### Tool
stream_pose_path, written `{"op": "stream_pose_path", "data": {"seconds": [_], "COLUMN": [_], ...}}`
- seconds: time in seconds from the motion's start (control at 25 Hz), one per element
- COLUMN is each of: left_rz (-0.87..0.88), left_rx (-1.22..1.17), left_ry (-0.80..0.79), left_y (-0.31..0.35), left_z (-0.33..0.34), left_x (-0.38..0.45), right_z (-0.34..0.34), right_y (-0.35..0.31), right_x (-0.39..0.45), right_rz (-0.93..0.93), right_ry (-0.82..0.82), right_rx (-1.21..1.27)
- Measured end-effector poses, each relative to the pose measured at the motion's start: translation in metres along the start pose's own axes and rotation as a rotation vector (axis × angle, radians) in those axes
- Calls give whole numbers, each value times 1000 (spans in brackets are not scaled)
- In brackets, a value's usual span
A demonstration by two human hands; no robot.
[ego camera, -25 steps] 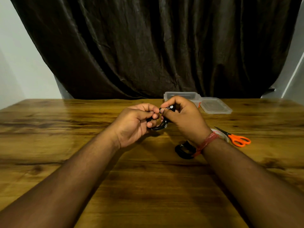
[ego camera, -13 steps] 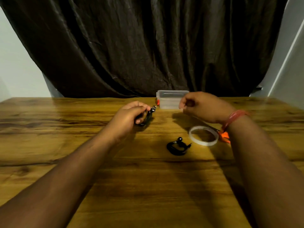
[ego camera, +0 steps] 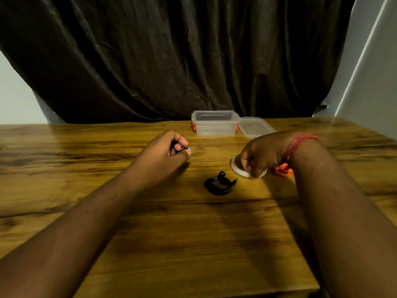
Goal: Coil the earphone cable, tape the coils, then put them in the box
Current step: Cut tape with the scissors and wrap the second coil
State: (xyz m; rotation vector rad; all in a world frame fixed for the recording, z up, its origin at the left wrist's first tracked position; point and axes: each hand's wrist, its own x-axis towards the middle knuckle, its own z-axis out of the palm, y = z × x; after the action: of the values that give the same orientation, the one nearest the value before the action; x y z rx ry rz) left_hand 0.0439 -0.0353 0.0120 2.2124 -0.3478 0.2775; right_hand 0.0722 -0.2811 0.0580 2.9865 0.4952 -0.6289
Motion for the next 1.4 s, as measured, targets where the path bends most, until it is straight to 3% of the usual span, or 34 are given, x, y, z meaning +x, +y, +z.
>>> {"op": "stream_pose_path", "data": {"seconds": [0.16, 0.28, 0.56, 1.16, 1.4], "left_rz": [93, 178, 300, 291, 237], "left_rx": [34, 94, 226, 135, 88], "left_ry": [36, 57, 7, -64, 40], "left_y": [-1, -1, -10, -16, -14], "left_z": [2, 0, -11, -20, -19], "left_x": [0, 0, 6, 9, 8], "right_z": [-4, -4, 0, -1, 0], "right_y": [-5, -26, -46, -34, -33], "right_x": [1, 3, 7, 7, 13], "right_rz": [-124, -343, -527, -583, -544], "right_ry": [364, 480, 473, 428, 512], "right_rx": [66, 172, 319, 475, 445]}}
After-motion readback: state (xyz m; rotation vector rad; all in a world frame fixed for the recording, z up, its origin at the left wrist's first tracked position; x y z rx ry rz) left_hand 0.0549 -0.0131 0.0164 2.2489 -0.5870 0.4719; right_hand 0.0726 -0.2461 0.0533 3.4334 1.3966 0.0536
